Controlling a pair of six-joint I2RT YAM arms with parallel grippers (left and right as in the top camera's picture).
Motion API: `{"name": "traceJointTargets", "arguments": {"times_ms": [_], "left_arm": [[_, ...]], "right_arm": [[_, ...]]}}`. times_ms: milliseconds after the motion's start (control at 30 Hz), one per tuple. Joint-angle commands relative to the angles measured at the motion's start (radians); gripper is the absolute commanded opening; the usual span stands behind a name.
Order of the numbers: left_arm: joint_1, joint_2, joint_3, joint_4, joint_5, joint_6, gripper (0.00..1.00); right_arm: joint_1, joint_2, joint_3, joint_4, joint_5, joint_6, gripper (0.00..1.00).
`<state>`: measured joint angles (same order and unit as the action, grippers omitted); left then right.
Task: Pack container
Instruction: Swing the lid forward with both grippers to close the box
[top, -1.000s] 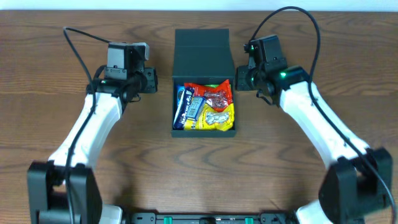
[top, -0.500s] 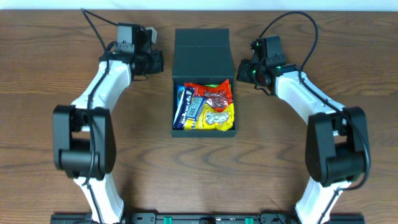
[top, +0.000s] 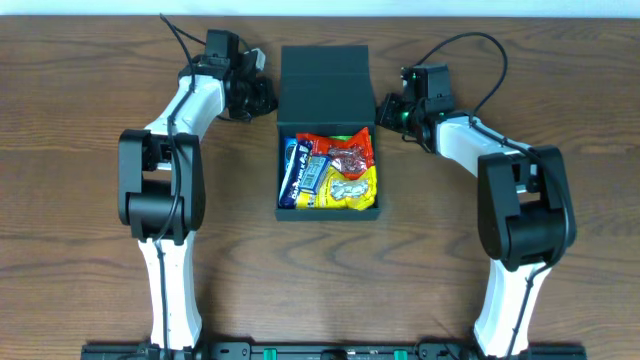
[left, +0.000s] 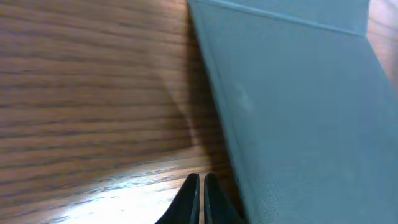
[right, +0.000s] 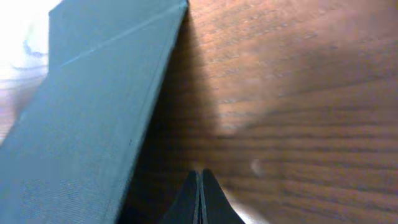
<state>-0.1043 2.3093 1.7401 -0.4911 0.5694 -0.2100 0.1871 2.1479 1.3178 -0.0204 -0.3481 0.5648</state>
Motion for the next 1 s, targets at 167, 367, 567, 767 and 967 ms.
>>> {"name": "traceJointTargets", "arguments": {"times_ms": [167, 367, 567, 767, 967], "left_arm": [[0.006, 0.008, 0.027, 0.036, 0.164, -0.041, 0.06], [0.006, 0.007, 0.029, 0.066, 0.269, -0.036, 0.05], [0.017, -0.008, 0.03, 0.066, 0.362, 0.023, 0.06], [0.033, -0.051, 0.03, 0.067, 0.375, 0.032, 0.06], [0.042, -0.114, 0.03, 0.073, 0.401, 0.058, 0.06]], "right_arm": [[-0.004, 0.021, 0.005, 0.097, -0.108, 0.079, 0.02], [-0.005, 0.026, 0.005, 0.123, -0.219, 0.079, 0.02], [-0.022, 0.026, 0.005, 0.137, -0.335, 0.078, 0.02], [-0.055, 0.026, 0.004, 0.173, -0.464, 0.077, 0.02], [-0.09, 0.026, 0.004, 0.276, -0.612, 0.078, 0.02]]}}
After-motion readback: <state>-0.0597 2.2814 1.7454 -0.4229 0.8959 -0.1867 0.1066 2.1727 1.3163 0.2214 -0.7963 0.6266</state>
